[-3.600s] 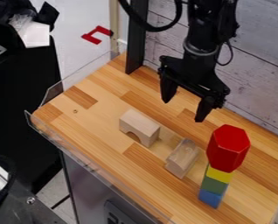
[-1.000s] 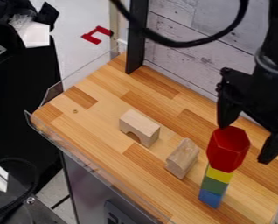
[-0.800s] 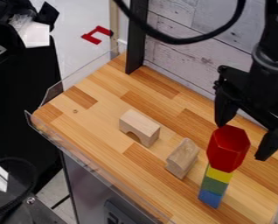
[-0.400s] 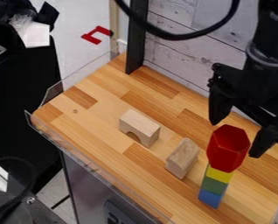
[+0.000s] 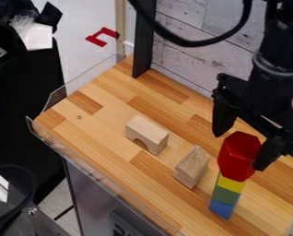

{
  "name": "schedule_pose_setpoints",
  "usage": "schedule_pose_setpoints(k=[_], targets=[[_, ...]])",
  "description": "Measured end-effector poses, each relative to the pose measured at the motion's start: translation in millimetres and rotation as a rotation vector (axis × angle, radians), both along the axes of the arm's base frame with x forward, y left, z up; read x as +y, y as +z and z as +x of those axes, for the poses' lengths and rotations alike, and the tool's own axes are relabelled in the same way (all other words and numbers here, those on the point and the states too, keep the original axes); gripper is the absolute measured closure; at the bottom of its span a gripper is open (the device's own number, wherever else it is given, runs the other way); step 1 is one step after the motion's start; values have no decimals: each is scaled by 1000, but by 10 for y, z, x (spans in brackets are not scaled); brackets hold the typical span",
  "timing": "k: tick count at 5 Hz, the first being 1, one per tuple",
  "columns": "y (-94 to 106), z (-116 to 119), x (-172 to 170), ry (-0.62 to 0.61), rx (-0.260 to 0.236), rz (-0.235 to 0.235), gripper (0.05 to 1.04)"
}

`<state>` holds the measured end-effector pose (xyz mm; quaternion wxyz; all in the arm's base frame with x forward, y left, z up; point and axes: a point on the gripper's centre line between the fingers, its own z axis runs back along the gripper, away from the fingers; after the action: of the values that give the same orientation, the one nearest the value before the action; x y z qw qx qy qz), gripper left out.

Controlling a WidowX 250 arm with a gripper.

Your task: Put the red hexagon on the top of the arch

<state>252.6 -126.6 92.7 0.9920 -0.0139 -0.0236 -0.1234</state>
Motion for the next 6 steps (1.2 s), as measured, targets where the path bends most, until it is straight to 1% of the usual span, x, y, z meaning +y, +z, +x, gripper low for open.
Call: schedule_pose_setpoints(k=[1,2,3,4,5,6], targets=[[-20,-14,-19,-8,20,-6,110],[-36,6,-36,-13,12,-14,353],[-34,30,-44,-6,1,-27,372],[-28,50,-9,16,0,-36,372],[91,99,97,60,-40,-47,372],[304,163,295,150,-114,-44,372]])
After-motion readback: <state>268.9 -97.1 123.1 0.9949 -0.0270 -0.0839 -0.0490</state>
